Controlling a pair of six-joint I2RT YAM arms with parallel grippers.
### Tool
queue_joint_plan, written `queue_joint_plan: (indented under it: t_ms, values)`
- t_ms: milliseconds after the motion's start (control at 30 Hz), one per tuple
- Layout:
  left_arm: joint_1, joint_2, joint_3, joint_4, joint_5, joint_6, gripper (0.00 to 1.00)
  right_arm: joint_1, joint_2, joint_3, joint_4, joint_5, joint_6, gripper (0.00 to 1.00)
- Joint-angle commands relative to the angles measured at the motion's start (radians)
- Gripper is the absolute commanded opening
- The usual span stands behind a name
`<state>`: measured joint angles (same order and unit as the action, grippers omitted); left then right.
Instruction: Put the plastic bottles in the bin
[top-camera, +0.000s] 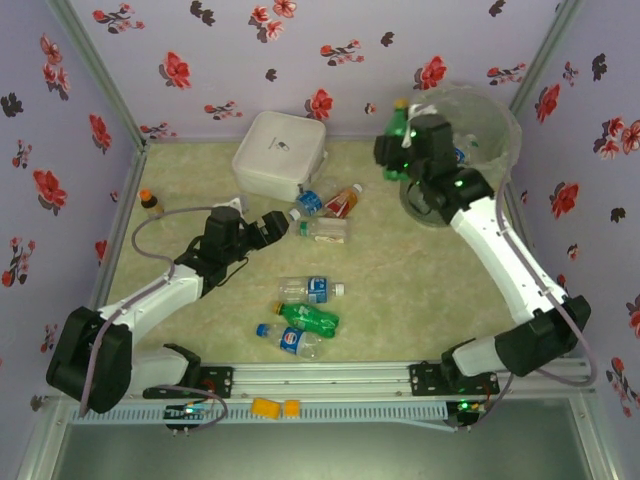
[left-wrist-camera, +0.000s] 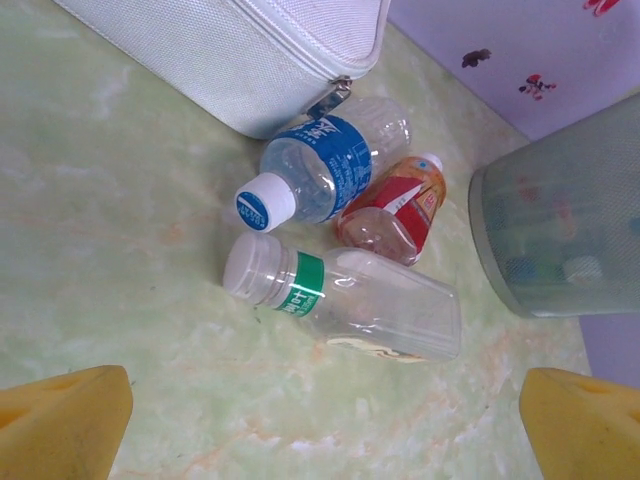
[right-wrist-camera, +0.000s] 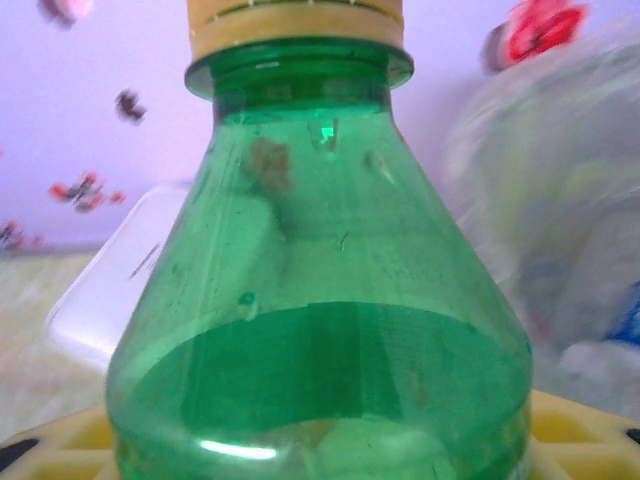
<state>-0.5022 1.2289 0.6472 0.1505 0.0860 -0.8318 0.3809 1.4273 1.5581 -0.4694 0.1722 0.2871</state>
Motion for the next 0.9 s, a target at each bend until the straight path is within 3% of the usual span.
queue_joint_plan:
  t_ms: [0,300,567,667,867]
  values:
    - [-0.007,-0.024,0.016,-0.044,-0.023,0.066,1.00,-0.091,0.054,0.096,-0.017,-0.011,-0.019,0.38]
    - [-0.007,-0.032,0.029,-0.074,-0.023,0.088,1.00,-0.276,0.221,0.240,-0.046,-0.050,0.025,0.40]
    - [-0.007,-0.037,0.044,-0.099,-0.023,0.095,1.00,-0.317,0.332,0.291,-0.088,-0.095,0.051,0.45]
    - [-0.007,-0.045,0.052,-0.111,-0.025,0.102,1.00,-0.323,0.349,0.310,-0.103,-0.102,0.055,0.53]
    - [-0.008,-0.056,0.055,-0.124,-0.025,0.103,1.00,-0.324,0.329,0.342,-0.123,-0.101,0.052,0.86]
